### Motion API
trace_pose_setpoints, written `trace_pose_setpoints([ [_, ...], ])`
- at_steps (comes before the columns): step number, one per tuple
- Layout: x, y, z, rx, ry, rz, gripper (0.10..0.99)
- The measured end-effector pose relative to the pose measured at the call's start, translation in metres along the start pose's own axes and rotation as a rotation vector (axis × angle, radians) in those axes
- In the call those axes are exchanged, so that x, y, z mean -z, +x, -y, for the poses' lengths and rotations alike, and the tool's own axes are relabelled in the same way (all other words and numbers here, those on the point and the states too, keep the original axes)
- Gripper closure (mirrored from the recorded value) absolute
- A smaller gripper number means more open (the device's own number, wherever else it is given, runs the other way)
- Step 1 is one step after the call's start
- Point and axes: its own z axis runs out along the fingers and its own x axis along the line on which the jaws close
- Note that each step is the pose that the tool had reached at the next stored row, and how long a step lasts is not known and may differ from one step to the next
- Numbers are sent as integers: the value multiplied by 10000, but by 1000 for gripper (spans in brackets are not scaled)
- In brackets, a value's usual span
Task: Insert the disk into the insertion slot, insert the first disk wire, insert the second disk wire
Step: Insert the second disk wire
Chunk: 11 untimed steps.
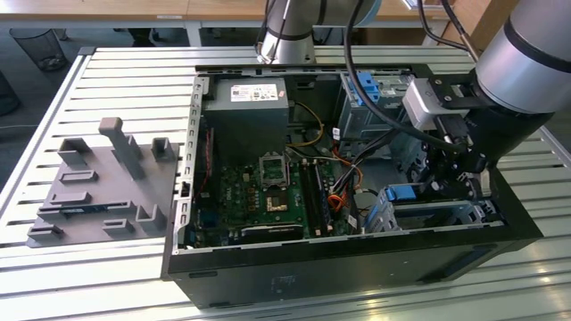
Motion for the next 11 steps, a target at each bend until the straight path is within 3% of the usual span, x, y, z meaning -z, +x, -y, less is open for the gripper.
trace_pose_setpoints([
  [11,96,-8,2,0,-2,-3,863],
])
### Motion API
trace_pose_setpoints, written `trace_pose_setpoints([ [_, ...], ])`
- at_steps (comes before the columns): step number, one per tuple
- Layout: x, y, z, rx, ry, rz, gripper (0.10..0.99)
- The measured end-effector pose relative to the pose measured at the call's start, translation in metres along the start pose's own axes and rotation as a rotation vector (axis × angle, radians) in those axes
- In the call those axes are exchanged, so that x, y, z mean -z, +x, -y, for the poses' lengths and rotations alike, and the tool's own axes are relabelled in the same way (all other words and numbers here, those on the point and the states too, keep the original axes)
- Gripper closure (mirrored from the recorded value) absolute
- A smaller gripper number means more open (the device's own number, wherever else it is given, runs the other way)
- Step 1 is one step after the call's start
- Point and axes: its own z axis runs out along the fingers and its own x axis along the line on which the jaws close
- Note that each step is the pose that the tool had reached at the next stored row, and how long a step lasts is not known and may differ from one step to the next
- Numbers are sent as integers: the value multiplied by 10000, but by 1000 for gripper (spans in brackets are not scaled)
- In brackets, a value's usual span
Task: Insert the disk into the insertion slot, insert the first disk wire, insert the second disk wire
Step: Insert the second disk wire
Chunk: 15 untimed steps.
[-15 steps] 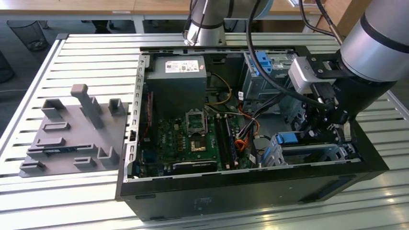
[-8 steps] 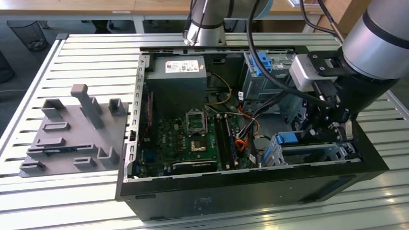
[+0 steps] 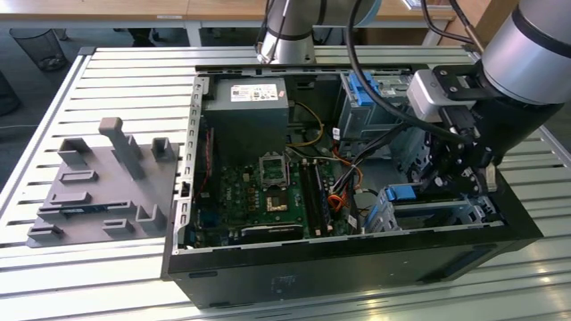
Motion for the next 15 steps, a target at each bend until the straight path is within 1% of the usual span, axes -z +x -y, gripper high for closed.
trace_pose_setpoints([
  [5,52,-4,1,0,-3,-1,863],
  [6,57,-4,1,-1,-4,0,882],
  [7,62,-5,1,0,-4,-1,882],
  [8,65,-5,1,-1,-4,-2,941],
  [9,68,-6,1,0,-4,-3,941],
  [10,71,-6,1,0,-5,-3,980],
  [15,83,-7,2,-1,-4,-3,980],
])
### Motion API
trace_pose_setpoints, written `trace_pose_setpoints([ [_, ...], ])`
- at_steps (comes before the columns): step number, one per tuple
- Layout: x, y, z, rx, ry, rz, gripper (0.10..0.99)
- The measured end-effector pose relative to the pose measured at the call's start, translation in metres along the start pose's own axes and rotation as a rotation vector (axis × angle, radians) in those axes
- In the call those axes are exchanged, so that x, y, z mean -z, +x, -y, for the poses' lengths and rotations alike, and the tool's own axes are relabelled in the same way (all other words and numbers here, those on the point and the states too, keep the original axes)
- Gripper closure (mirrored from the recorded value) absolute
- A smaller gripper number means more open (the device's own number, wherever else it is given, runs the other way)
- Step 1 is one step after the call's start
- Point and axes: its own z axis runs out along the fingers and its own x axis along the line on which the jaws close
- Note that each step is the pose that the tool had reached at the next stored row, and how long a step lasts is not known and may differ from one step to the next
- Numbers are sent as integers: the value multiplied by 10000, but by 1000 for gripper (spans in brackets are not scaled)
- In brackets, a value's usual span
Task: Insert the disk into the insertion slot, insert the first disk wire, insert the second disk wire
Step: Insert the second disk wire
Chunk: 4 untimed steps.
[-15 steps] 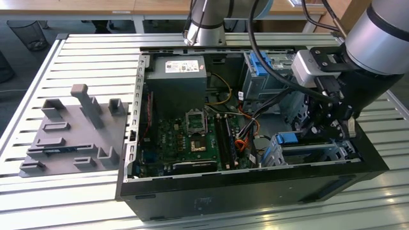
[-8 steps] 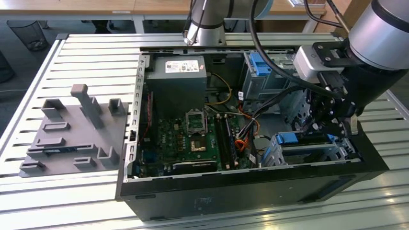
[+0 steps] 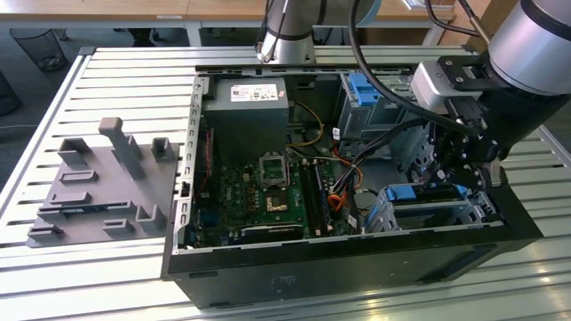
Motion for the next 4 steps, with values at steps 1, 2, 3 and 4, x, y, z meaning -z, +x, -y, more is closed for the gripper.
trace_pose_setpoints([
  [1,0,0,0,0,0,0,980],
  [2,1,0,0,0,0,4,980],
  [3,1,0,0,0,0,4,980],
  [4,2,0,0,0,0,4,980],
])
